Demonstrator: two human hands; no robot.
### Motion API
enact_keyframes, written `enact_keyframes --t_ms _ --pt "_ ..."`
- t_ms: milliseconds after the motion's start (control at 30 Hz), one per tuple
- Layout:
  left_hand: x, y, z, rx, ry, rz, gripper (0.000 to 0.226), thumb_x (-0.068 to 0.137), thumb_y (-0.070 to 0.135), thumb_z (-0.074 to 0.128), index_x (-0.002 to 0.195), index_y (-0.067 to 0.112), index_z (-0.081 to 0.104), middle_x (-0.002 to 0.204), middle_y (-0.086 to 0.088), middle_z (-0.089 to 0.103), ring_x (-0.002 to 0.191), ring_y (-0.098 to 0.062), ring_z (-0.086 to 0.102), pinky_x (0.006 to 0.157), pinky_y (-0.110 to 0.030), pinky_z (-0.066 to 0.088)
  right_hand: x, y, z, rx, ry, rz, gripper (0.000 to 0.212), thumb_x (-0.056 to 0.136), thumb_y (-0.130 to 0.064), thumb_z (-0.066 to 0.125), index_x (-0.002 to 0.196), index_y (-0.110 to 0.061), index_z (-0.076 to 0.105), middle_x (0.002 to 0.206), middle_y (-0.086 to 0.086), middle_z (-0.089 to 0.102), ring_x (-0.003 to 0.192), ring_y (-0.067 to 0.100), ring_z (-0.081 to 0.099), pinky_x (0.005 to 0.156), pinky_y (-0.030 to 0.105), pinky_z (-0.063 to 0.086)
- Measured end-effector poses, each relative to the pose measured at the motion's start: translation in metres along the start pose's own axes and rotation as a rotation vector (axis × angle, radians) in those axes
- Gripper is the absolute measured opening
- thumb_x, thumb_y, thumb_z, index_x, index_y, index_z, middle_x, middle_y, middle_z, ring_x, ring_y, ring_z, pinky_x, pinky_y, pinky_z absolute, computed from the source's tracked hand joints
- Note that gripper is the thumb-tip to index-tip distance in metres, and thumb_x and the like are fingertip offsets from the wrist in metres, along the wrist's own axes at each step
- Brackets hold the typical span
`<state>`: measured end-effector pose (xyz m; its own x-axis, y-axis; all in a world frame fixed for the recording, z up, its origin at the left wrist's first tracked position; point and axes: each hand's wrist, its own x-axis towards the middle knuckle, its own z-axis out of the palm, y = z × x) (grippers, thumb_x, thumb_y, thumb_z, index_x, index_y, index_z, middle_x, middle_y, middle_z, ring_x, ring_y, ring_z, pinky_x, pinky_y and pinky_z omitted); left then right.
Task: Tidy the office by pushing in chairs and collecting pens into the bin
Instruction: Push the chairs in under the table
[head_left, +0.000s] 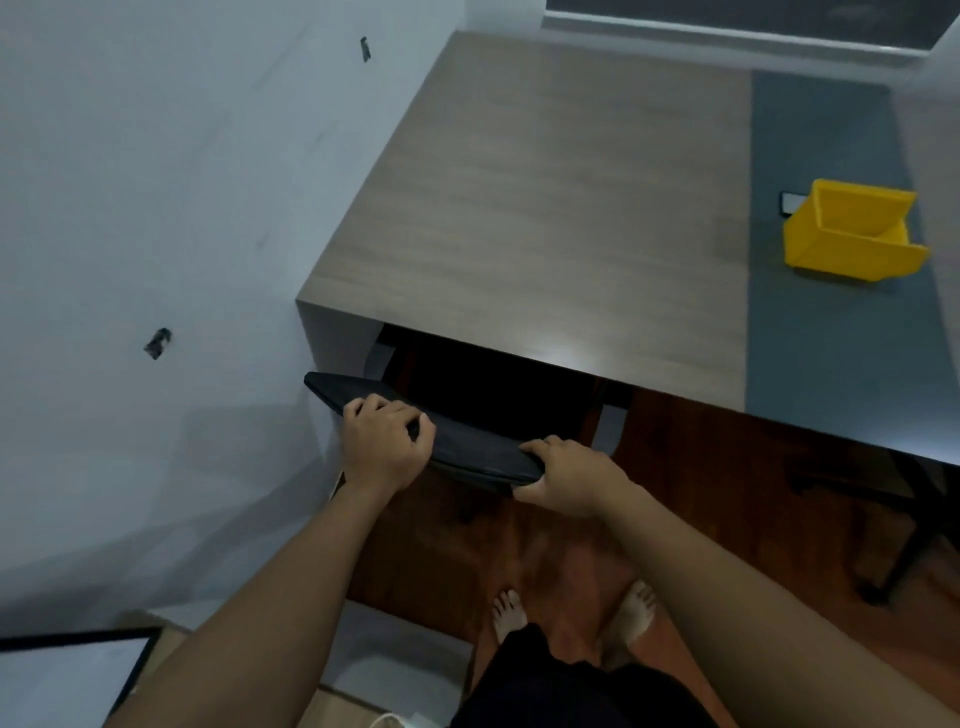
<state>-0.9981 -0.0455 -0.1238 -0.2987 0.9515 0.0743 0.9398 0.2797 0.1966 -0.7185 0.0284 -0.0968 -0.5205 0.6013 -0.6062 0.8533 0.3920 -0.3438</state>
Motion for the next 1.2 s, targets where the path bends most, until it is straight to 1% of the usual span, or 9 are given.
enact_keyframes --t_ms 233,367,533,600,700,833,1000,1133,1200 --pt "0.053 -0.001 0.001 -0.033 -0.075 0.056 0.042 0.096 0.051 0.047 0.097 0.030 0.082 0.103 0.011 0.078 0.103 -0.019 0.061 0.101 -0.044 0.034 0.022 0.005 -0.026 -0.011 0.083 0.051 0.084 0.089 -0.084 0.053 0.157 -0.035 0.045 0.141 0.002 0.056 0.123 0.027 0.058 0.091 0.046 0.054" --pt "0.070 0.006 0.006 -0.058 -0.116 0.095 0.038 0.098 0.053 0.048 0.101 0.034 0.081 0.111 0.015 0.077 0.108 -0.017 0.060 0.101 -0.041 0.030 0.028 0.013 -0.043 -0.046 0.131 0.074 0.071 0.091 -0.076 0.061 0.149 -0.035 0.056 0.129 0.003 0.059 0.115 0.028 0.061 0.086 0.044 0.054" --pt "0.072 0.024 0.009 -0.140 -0.104 0.132 0.034 0.100 0.055 0.049 0.103 0.038 0.078 0.111 0.019 0.073 0.115 -0.013 0.056 0.100 -0.040 0.026 0.027 0.030 -0.055 -0.078 0.237 0.155 0.057 0.092 -0.069 0.066 0.138 -0.037 0.065 0.121 0.002 0.061 0.112 0.027 0.063 0.094 0.049 0.053" --pt "0.074 0.030 0.009 -0.185 -0.120 0.159 0.038 0.100 0.058 0.046 0.105 0.039 0.078 0.112 0.020 0.072 0.119 -0.012 0.054 0.101 -0.041 0.025 0.028 0.035 -0.058 -0.095 0.288 0.202 0.050 0.093 -0.067 0.066 0.134 -0.038 0.067 0.120 0.001 0.063 0.114 0.026 0.063 0.095 0.048 0.048" --pt "0.079 0.040 0.008 -0.256 -0.147 0.204 0.039 0.101 0.060 0.045 0.110 0.039 0.077 0.115 0.022 0.069 0.125 -0.009 0.049 0.103 -0.042 0.024 0.028 0.042 -0.060 -0.079 0.365 0.267 0.043 0.095 -0.064 0.065 0.128 -0.035 0.068 0.122 0.000 0.064 0.121 0.027 0.060 0.105 0.057 0.039" --pt "0.084 0.050 0.009 -0.286 -0.168 0.234 0.036 0.100 0.062 0.048 0.113 0.041 0.075 0.117 0.025 0.066 0.131 -0.006 0.044 0.102 -0.041 0.021 0.026 0.049 -0.063 -0.074 0.363 0.330 0.055 0.097 -0.070 0.058 0.136 -0.031 0.063 0.132 0.004 0.060 0.132 0.028 0.051 0.109 0.062 0.037" --pt "0.082 0.045 0.010 -0.290 -0.164 0.251 0.034 0.101 0.062 0.049 0.114 0.043 0.074 0.117 0.025 0.066 0.130 -0.005 0.045 0.101 -0.042 0.020 0.025 0.044 -0.063 -0.084 0.318 0.327 0.054 0.099 -0.067 0.057 0.129 -0.024 0.064 0.131 0.008 0.059 0.133 0.030 0.049 0.107 0.062 0.039" --pt "0.081 0.036 0.010 -0.298 -0.169 0.271 0.034 0.102 0.063 0.048 0.115 0.044 0.073 0.117 0.025 0.066 0.130 -0.006 0.045 0.107 -0.048 0.023 0.025 0.038 -0.057 -0.082 0.306 0.328 0.059 0.100 -0.068 0.054 0.137 -0.022 0.060 0.136 0.010 0.056 0.136 0.032 0.045 0.107 0.063 0.039" --pt "0.079 0.030 0.009 -0.294 -0.159 0.294 0.033 0.103 0.063 0.048 0.115 0.044 0.073 0.117 0.025 0.066 0.129 -0.006 0.045 0.107 -0.046 0.023 0.025 0.037 -0.053 -0.080 0.304 0.325 0.061 0.100 -0.069 0.053 0.139 -0.022 0.059 0.137 0.010 0.055 0.137 0.032 0.044 0.108 0.063 0.038"
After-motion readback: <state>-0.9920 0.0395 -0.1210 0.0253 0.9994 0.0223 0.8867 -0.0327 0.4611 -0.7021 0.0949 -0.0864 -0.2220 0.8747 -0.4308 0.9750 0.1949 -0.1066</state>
